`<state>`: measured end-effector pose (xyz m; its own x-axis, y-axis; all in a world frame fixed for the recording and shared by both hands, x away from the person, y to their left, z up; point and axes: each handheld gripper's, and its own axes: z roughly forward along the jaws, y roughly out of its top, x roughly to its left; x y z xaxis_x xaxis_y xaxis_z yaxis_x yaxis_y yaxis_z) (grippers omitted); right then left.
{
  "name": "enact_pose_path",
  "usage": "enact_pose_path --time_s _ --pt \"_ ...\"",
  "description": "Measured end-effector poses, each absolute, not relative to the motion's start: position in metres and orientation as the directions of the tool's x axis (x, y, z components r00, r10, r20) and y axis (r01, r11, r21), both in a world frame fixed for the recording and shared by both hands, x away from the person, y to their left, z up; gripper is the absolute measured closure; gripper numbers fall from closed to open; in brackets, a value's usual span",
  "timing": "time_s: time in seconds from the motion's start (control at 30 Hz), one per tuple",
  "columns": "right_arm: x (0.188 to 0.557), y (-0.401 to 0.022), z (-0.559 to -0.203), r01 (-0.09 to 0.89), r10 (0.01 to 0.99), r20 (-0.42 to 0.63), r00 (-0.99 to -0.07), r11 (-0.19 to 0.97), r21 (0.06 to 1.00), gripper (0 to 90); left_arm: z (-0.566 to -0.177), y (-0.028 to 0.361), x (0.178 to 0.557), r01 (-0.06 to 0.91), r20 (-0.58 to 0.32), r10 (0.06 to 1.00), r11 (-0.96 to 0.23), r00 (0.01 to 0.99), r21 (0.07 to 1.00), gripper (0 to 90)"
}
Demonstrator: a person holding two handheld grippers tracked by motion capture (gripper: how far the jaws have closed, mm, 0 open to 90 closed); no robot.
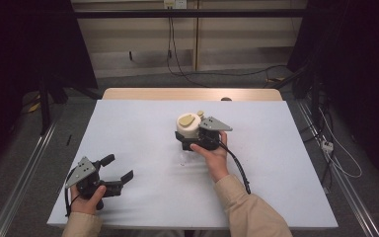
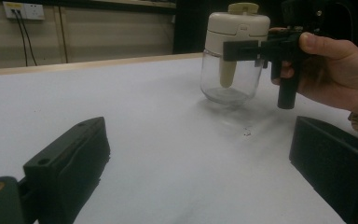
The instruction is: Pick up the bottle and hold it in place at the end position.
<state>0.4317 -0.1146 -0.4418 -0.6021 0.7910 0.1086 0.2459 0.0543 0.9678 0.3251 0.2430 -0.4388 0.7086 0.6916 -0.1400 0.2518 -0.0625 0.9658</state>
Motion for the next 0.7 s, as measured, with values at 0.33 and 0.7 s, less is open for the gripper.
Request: enact_pose_path --time_s 0.33,0.7 --pt "0.4351 -0.1116 -0.4418 0.242 0.792 0.107 -0.601 0.053 0.969 6.9 -0.4391 0.2436 0.3252 0.252 -0.140 0.693 -0.062 0.707 0.966 4.2" --pt "0.4396 -0.1097 -0.4482 0.253 0.796 0.108 -0.596 0.059 0.966 6.9 -0.4395 0.2437 0.3254 0.256 -0.146 0.693 -0.057 0.706 0.965 4.2"
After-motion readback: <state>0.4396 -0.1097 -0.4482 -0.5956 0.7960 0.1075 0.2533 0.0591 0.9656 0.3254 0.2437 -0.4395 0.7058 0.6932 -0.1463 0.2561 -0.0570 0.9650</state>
